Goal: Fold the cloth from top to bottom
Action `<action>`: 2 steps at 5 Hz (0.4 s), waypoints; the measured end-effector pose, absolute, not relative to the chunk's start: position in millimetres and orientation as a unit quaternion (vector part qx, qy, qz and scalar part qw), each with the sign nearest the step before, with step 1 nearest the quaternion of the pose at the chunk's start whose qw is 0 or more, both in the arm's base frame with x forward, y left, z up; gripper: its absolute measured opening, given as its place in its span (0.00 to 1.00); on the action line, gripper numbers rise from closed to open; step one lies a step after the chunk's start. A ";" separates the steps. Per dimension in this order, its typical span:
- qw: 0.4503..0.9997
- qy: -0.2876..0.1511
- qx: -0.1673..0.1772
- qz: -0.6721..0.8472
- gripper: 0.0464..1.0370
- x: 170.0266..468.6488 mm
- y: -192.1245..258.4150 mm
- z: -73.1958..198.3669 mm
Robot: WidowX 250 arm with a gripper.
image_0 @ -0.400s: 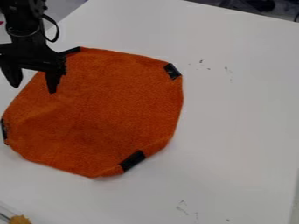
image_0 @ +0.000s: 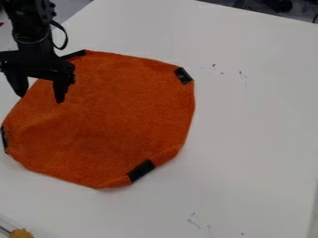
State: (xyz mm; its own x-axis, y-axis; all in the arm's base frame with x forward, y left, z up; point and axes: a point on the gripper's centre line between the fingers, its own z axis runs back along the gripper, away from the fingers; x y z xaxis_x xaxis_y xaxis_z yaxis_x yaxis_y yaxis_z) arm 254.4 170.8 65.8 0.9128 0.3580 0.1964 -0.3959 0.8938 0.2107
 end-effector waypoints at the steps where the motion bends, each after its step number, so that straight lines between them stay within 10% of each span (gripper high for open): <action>1: 0.971 -0.083 0.128 0.183 0.96 269.4 167.0 70.6; 2: 0.974 -0.093 0.124 0.165 0.96 295.1 150.5 74.4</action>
State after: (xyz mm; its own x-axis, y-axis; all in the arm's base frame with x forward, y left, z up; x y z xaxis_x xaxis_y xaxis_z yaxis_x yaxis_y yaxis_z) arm 295.1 150.5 74.4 0.9282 0.2990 0.2215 -0.3451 0.9144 0.2117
